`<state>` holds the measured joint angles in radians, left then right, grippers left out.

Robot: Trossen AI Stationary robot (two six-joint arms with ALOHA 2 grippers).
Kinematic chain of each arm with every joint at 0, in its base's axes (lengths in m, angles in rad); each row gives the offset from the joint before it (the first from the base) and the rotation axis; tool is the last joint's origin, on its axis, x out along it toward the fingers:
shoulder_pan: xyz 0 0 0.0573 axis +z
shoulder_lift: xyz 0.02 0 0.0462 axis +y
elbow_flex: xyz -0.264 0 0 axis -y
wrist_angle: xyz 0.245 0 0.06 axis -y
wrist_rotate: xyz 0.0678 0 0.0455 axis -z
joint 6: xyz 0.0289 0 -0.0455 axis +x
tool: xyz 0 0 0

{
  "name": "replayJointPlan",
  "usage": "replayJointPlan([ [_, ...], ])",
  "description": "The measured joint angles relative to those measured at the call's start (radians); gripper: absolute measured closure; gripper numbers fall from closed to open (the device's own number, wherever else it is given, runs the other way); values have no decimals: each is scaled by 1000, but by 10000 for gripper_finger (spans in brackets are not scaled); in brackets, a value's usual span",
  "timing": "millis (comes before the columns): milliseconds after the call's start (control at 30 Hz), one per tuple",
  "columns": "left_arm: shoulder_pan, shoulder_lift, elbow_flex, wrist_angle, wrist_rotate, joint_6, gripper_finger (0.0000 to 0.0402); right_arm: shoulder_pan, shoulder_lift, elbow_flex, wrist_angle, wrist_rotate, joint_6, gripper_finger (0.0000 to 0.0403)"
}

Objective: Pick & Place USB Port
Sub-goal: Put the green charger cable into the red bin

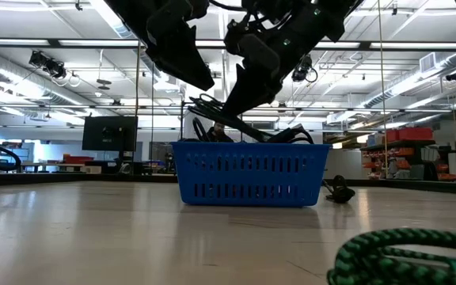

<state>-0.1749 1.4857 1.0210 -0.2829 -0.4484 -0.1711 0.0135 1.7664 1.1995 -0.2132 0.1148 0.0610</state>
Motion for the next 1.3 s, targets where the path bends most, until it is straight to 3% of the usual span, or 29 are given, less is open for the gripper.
replayJointPlan([
  [400, 0, 0, 0, 0, 0, 0, 223, 0, 0, 0, -3, 4, -21, 324],
  [633, 0, 0, 0, -1, 0, -1, 223, -1, 0, 0, 10, 94, -24, 302],
  [767, -7, 0, 0, -39, 8, -9, 223, 0, 0, 0, 84, 2, -15, 294],
  [867, -21, 0, 0, -113, 60, -34, 223, 18, -12, 0, 135, -133, -11, 291],
  [933, -42, 0, -2, -165, 124, -54, 223, 38, -21, 0, 144, -163, -3, 291],
  [1200, -210, 0, -143, -219, 383, -143, 223, 96, -27, 0, 72, -89, 0, 291],
  [1300, -287, 0, -162, -197, 422, -236, 223, 96, -27, 0, 69, -67, 0, 291],
])
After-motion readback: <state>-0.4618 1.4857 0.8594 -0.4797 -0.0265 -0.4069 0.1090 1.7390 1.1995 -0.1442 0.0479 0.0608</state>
